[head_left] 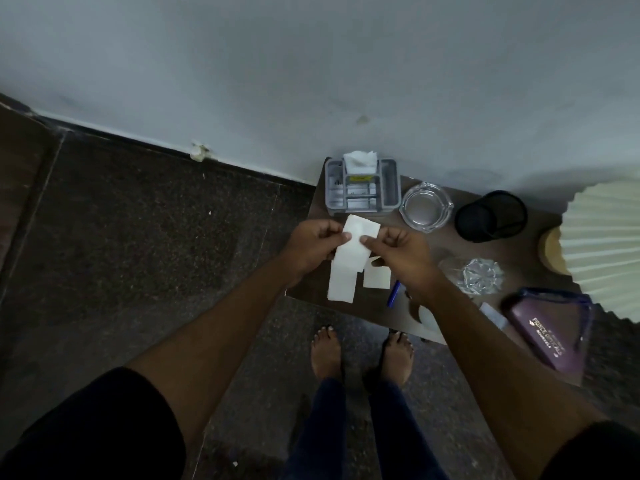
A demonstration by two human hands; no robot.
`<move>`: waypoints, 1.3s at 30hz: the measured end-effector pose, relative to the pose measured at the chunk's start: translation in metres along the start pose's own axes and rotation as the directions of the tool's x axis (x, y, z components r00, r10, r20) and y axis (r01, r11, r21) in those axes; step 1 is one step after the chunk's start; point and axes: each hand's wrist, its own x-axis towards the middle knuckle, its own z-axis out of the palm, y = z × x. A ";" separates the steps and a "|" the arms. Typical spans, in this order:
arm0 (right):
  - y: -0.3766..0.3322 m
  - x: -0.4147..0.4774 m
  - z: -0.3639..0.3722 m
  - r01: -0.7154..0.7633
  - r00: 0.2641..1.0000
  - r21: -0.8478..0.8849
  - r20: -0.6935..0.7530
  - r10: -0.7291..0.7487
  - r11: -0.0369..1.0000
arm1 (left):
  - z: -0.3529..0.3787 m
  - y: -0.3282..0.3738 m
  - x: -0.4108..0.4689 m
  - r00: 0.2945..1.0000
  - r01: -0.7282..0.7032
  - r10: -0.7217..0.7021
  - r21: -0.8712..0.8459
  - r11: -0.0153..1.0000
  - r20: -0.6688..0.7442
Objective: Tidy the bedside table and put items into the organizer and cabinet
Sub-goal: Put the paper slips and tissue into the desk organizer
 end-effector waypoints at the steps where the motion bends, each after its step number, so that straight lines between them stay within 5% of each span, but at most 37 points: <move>1: -0.004 0.001 -0.005 0.012 1.000 -0.007 -0.012 -0.012 1.000 | 0.003 0.008 0.002 1.000 -0.013 0.013 0.015 1.000 0.003; 15: -0.088 0.058 -0.032 0.333 0.938 -0.357 0.028 -0.346 0.873 | 0.005 0.090 0.041 0.951 -0.228 0.254 0.150 0.962 -0.179; 39: -0.076 0.099 -0.022 0.403 0.899 -0.597 0.115 -0.424 0.693 | -0.005 0.086 0.074 0.903 -0.236 0.395 0.576 0.783 -0.167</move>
